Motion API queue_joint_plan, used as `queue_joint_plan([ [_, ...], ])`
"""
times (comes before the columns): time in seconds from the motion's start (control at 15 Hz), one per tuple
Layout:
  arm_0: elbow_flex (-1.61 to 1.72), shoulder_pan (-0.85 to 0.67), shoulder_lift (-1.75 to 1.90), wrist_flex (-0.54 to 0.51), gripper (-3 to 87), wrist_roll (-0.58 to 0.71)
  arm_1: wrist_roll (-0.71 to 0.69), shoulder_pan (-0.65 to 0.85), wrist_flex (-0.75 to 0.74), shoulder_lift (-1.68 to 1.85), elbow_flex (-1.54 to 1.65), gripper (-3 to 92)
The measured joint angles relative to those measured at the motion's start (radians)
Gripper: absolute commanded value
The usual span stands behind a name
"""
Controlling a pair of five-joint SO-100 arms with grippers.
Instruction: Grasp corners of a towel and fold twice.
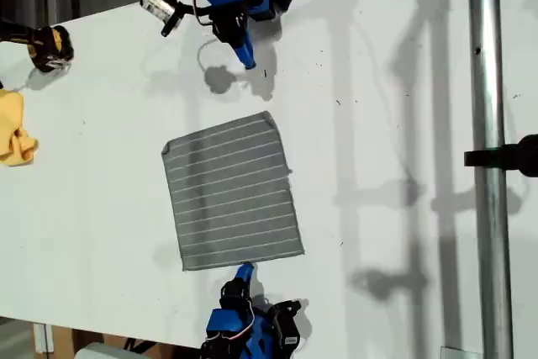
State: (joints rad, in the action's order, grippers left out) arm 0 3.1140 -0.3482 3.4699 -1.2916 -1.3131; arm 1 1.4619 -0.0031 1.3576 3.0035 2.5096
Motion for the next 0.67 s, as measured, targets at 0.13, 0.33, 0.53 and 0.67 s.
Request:
queue_joint_plan([
  [0.13, 0.0, 0.0, 0.0, 0.0, -1.3, 0.0, -0.058, -0.011, -0.028, -0.287, -0.206, -0.2],
  [0.33, 0.0, 0.0, 0.0, 0.0, -1.3, 0.0, -0.164, -0.014, 0.046, -0.713, -0.597, -0.2],
  [0.53, 0.0, 0.0, 0.0, 0.0, -1.3, 0.0, -0.242, -0.014, 0.178, -1.037, -0.917, -0.2],
  [0.67, 0.0, 0.0, 0.0, 0.0, -1.3, 0.0, -0.267, -0.006, 0.264, -1.166, -1.051, -0.2],
])
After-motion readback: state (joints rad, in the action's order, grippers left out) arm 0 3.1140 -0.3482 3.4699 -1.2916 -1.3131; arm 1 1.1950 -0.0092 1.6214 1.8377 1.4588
